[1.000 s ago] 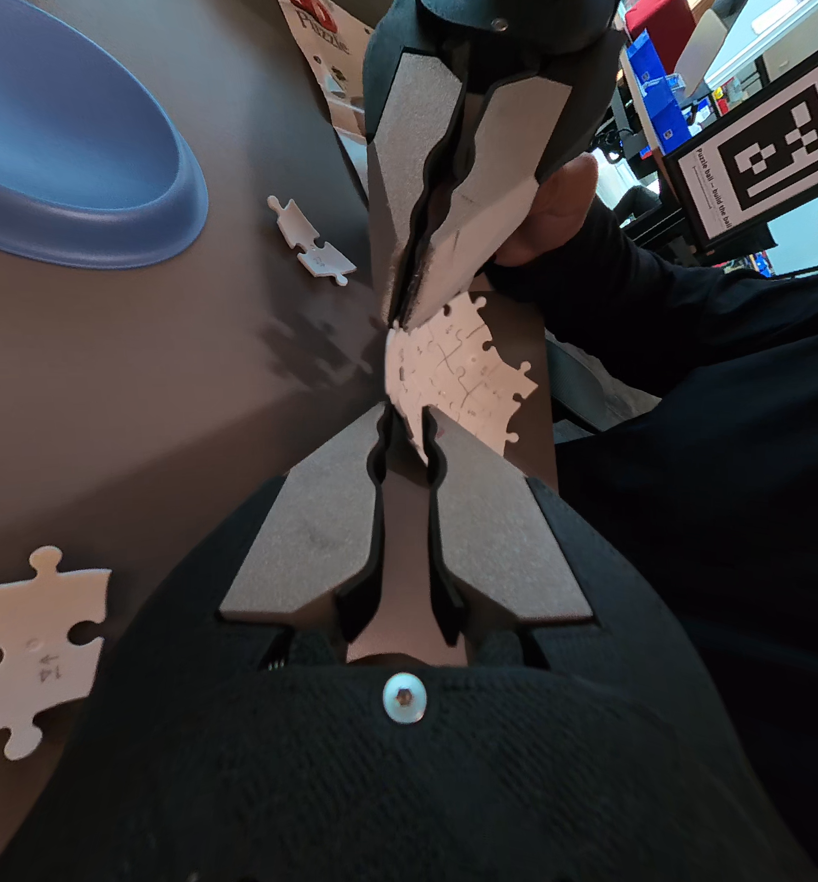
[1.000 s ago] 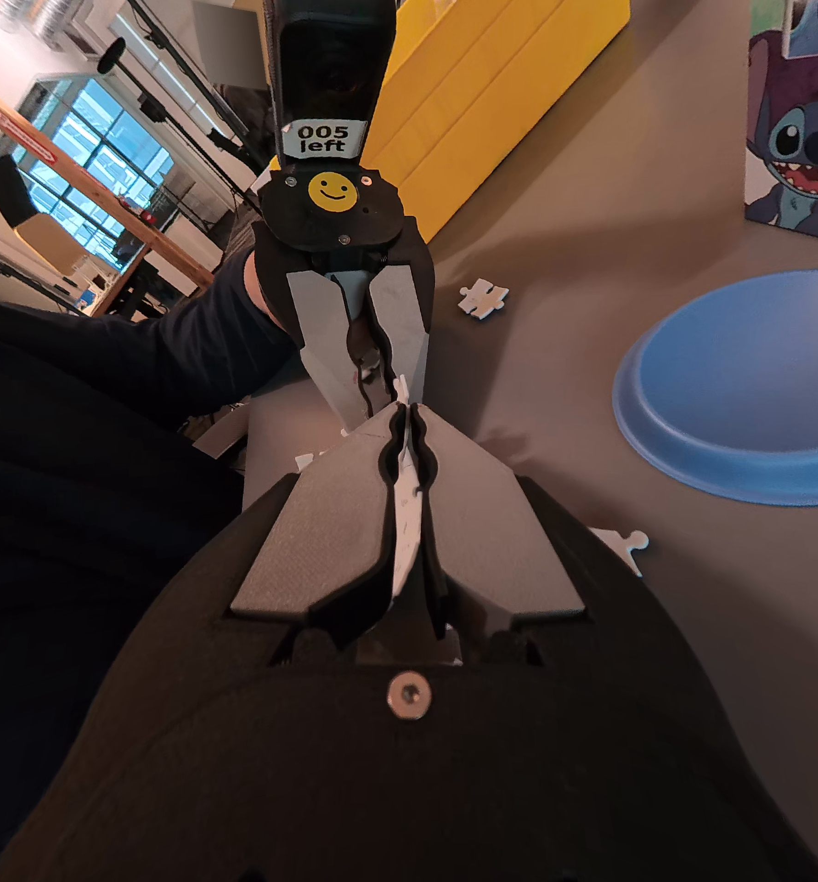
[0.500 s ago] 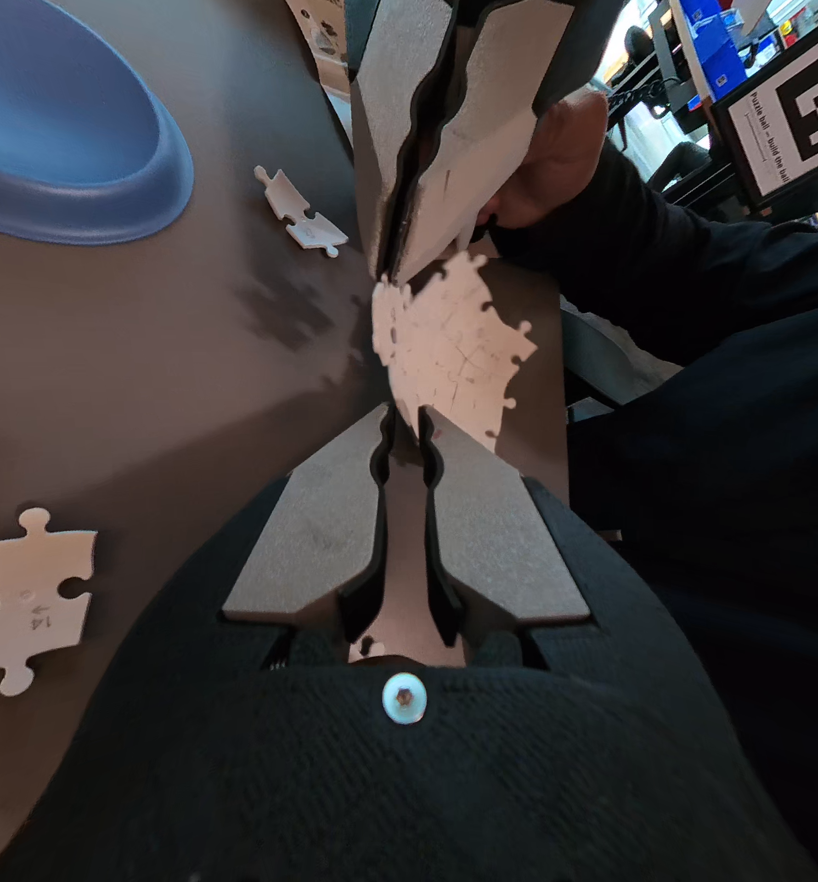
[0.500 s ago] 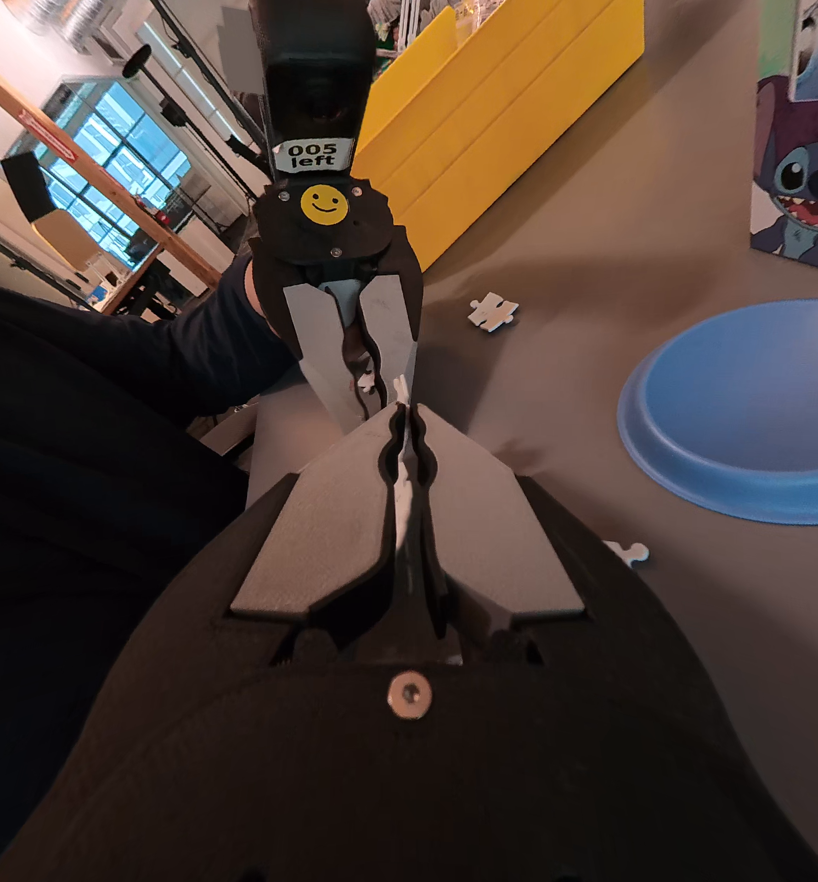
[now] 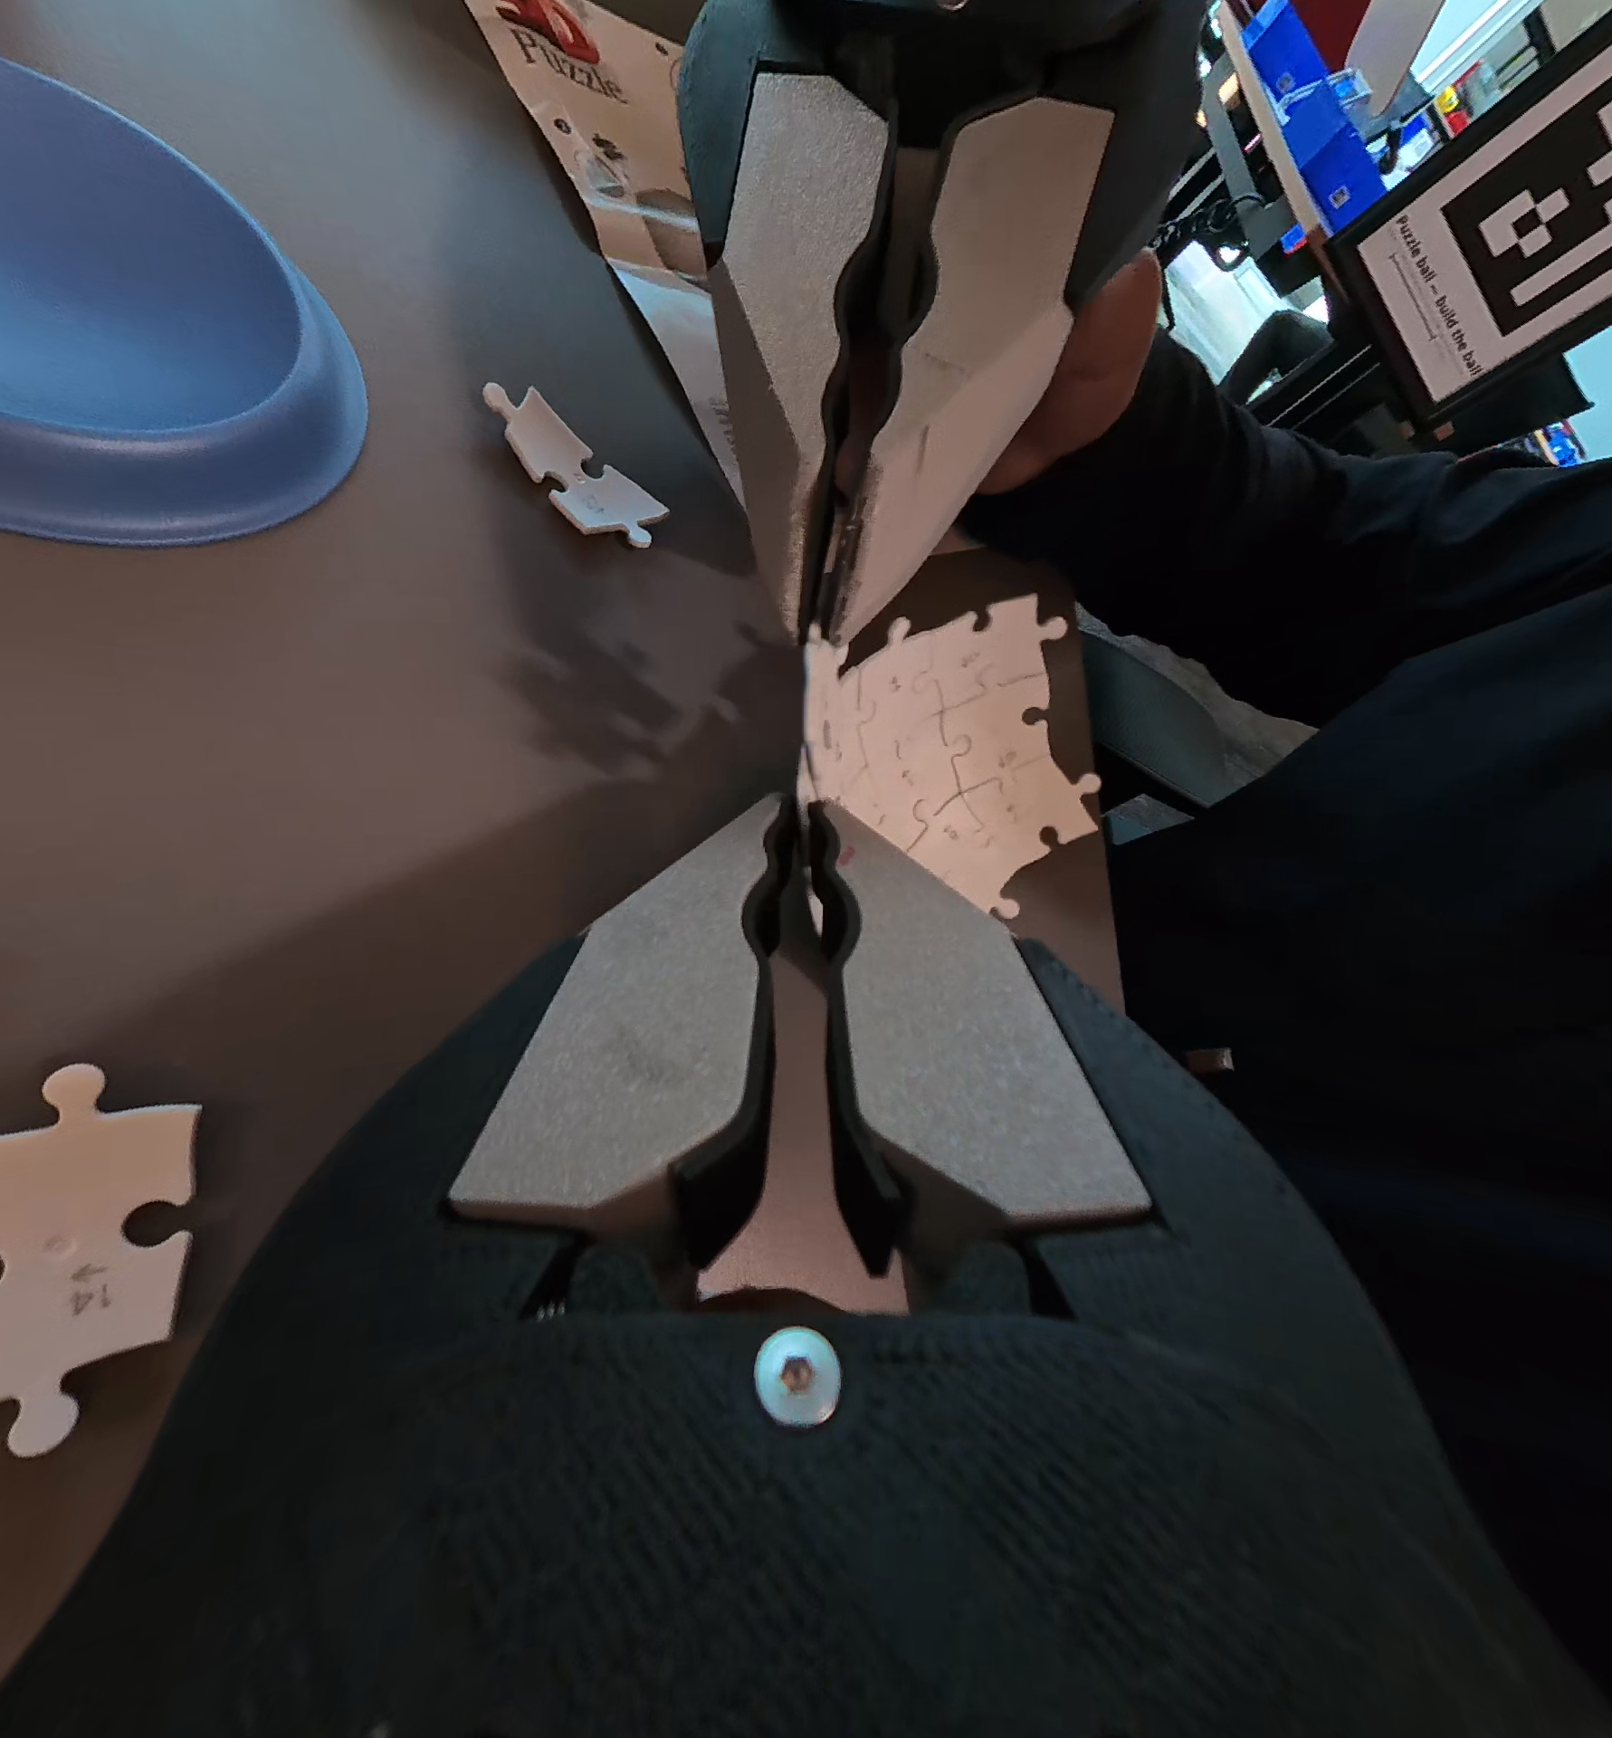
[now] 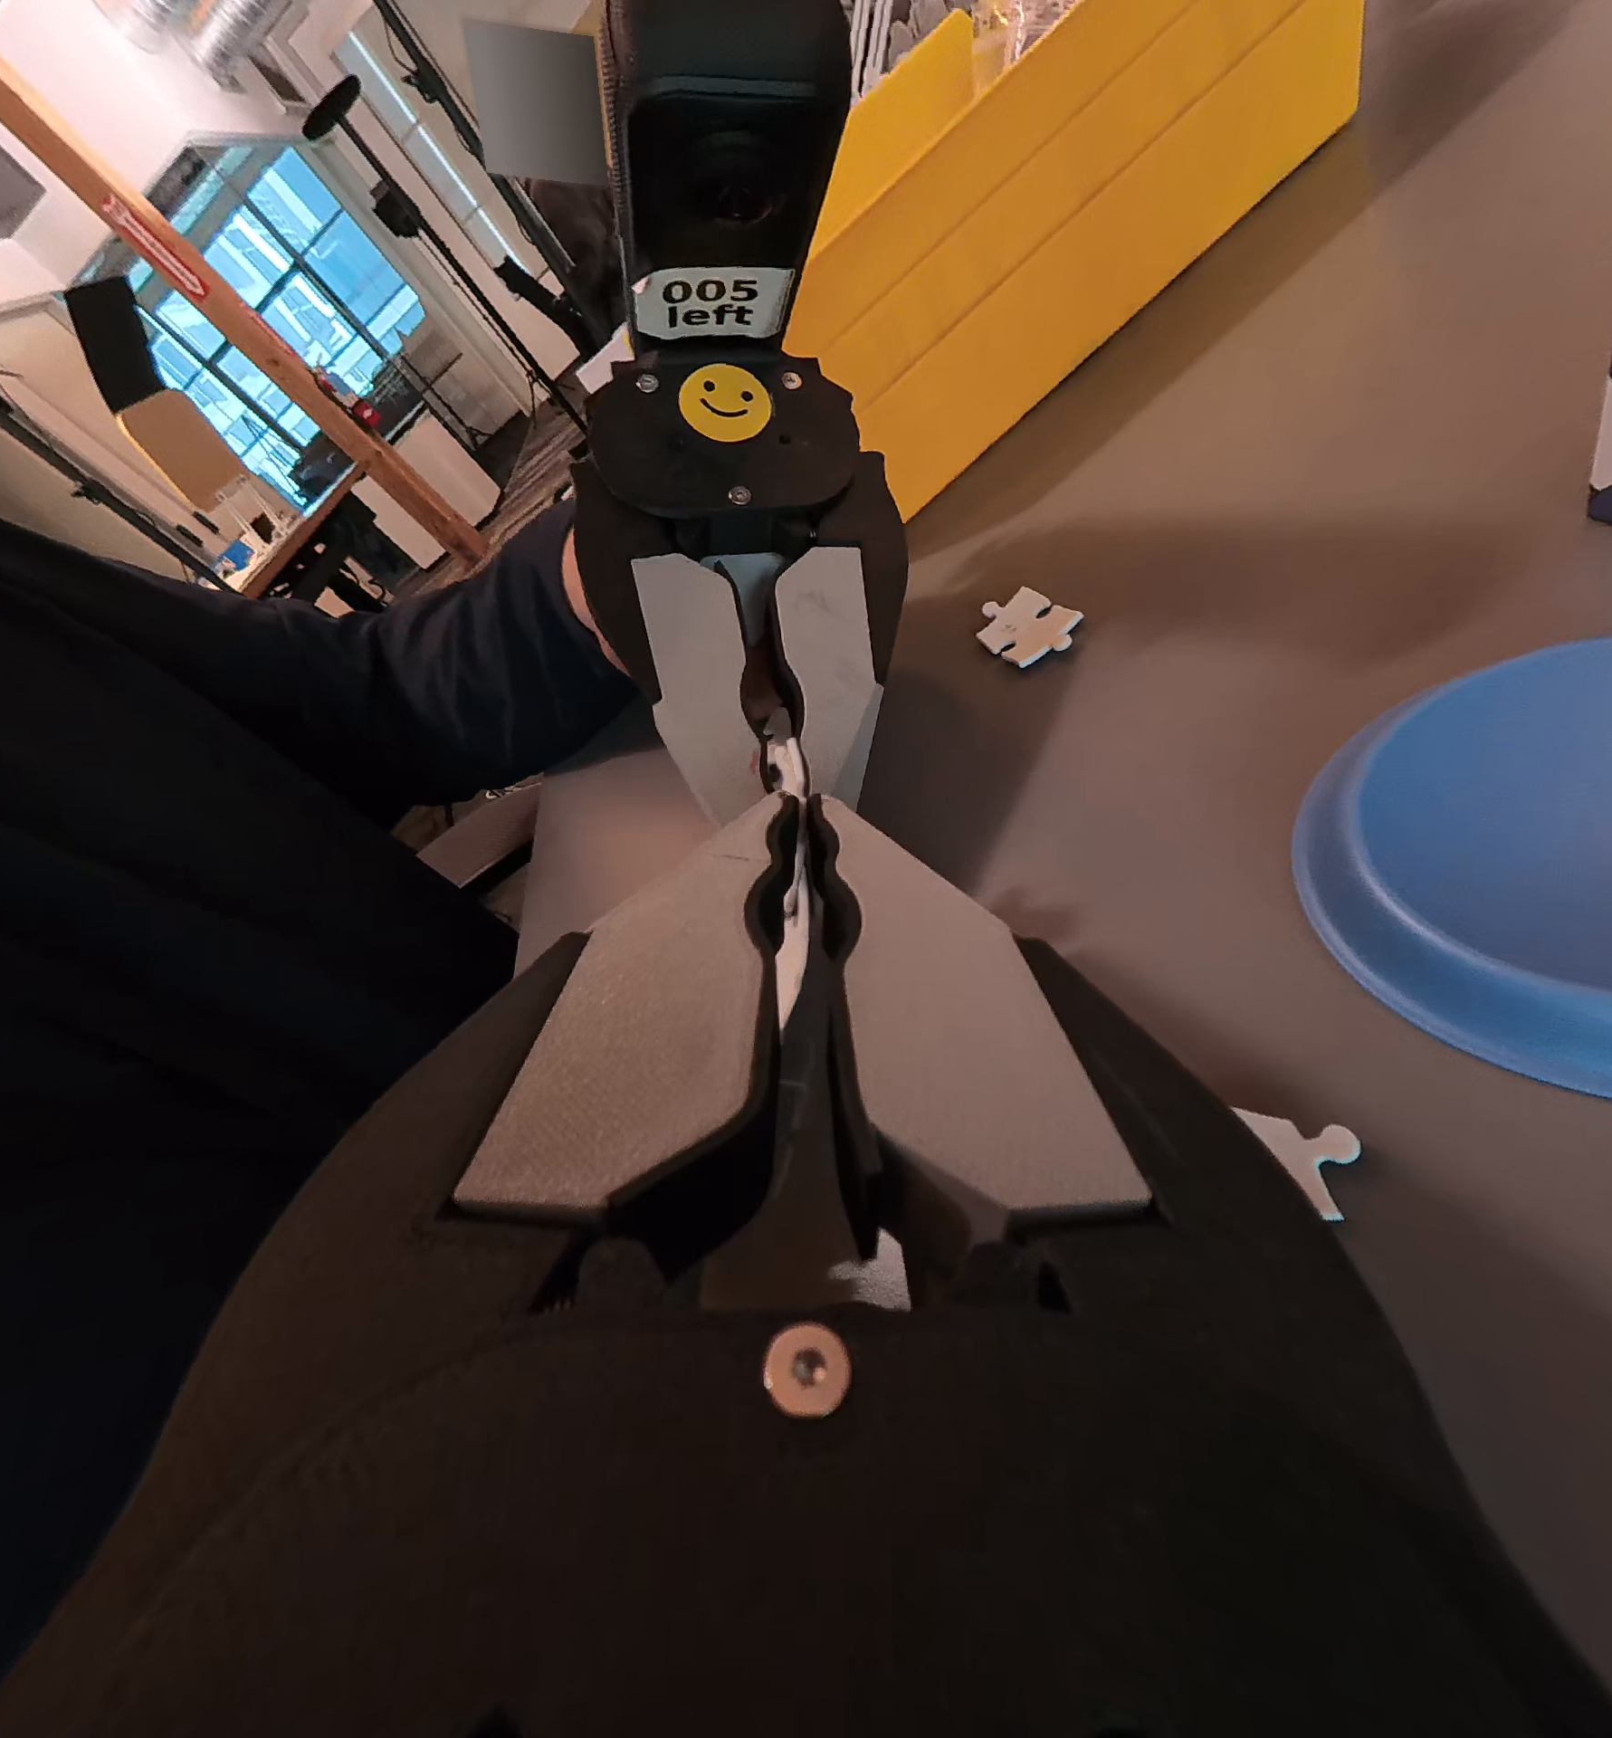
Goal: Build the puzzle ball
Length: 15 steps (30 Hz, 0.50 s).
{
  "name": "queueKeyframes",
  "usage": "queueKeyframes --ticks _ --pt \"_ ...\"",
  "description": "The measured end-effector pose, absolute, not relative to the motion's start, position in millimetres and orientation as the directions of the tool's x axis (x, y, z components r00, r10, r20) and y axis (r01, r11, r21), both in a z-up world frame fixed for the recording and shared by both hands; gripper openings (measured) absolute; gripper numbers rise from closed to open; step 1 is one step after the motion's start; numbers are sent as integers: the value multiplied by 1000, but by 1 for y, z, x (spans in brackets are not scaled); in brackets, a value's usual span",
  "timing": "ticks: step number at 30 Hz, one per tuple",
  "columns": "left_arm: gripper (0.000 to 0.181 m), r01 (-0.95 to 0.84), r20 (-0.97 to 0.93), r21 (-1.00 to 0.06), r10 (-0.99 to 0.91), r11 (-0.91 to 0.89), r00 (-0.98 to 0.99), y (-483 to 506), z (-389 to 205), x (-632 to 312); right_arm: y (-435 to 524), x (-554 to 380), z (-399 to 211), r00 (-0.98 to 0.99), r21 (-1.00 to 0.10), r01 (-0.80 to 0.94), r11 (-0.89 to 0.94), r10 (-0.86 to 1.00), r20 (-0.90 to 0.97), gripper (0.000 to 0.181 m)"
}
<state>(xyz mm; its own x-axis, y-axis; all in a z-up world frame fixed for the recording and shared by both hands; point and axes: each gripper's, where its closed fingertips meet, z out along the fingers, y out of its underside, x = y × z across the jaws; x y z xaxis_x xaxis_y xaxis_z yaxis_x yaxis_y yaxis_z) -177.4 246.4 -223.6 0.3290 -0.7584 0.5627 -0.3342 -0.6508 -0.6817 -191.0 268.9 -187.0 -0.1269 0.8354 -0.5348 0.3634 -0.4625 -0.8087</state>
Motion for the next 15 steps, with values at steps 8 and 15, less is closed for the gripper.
queueKeyframes --ticks 8,15 --pt "0 -329 556 -697 -770 -637 312 245 -221 -177 267 -190 -186 -133 -837 360 -412 865 -483 0" --pt "0 -316 551 -706 -772 -634 318 248 -219 -178 265 -190 -184 -141 -846 349 -402 870 -472 0"
